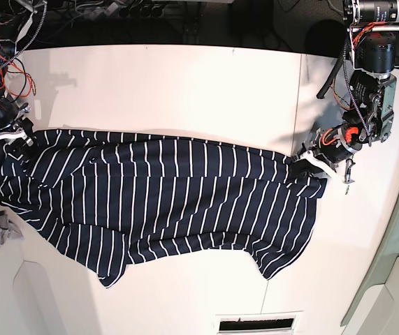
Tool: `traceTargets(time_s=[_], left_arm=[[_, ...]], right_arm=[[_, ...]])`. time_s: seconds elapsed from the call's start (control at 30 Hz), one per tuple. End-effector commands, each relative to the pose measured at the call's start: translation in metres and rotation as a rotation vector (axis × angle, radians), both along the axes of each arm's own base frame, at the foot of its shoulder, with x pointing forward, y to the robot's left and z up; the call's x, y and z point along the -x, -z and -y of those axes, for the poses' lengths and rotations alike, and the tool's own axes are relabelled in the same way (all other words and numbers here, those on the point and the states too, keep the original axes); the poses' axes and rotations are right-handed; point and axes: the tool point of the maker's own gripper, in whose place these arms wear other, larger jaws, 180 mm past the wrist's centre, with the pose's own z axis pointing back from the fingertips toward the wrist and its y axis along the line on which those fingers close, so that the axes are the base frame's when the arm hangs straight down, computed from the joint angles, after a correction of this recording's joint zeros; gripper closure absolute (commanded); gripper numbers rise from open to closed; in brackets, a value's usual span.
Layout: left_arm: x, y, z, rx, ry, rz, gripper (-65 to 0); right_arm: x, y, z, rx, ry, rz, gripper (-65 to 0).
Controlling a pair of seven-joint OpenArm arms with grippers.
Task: Layout the t-shirt on the table in an organized manner, then fold the t-shirt properly
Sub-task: 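Lift the shirt with both grippers and shift it away from the table edge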
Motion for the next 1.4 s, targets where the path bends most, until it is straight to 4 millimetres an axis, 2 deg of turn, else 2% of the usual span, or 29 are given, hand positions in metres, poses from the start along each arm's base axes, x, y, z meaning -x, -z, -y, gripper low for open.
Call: traceTargets(time_s=[0.0,0.17,0.3,0.43,0.6,0.9,1.07,1.2,1.23,1.3,1.33,1.37], left_arm=[[-0.009,-0.01,-0.007,-0.028,0.003,0.028,0.0],[-0.005,-0.009,-0.017,-0.054,0.013,0.02,0.0],[0.013,-0.009,-0.038,-0.111,0.025,0.009,0.0],[0.033,-0.018,-0.052,-0.181,0.064,0.02,0.0],[0.058,-0.03,-0.052,-0.241,0.129,0.038,0.0],[0.101,-0.031,-0.052,-0.249,0.146,0.012,0.0],[0.119,-0.028,-0.044,-0.237,0.157,-0.004,0.0],[0.121,-0.026,-0.039,-0.224,0.153,-0.007,0.0],[0.121,-0.026,-0.038,-0.222,0.152,-0.006,-1.8],[0.125,-0.022,-0.037,-0.217,0.167,-0.041,-14.3],[0.129,-0.02,-0.034,-0.213,0.184,-0.07,-20.6],[0.132,-0.02,-0.032,-0.208,0.199,-0.091,-25.1]], right_arm=[[-0.014,-0.017,0.006,0.018,-0.005,0.057,0.0],[-0.018,-0.02,0.005,0.025,-0.026,0.052,0.0],[-0.003,-0.017,0.006,0.021,-0.056,-0.004,0.0],[0.017,-0.028,0.013,0.047,-0.066,0.005,0.0],[0.049,-0.034,0.019,0.132,-0.114,-0.034,0.0],[0.102,-0.032,0.024,0.186,-0.153,-0.107,0.0],[0.109,-0.031,0.029,0.2,-0.152,-0.119,0.0],[0.109,-0.031,0.029,0.2,-0.153,-0.121,0.0],[0.11,-0.031,0.029,0.199,-0.154,-0.125,-3.0],[0.113,-0.028,0.027,0.193,-0.167,-0.145,-18.2],[0.114,-0.027,0.026,0.192,-0.173,-0.155,-23.2],[0.115,-0.027,0.026,0.191,-0.176,-0.163,-25.5]])
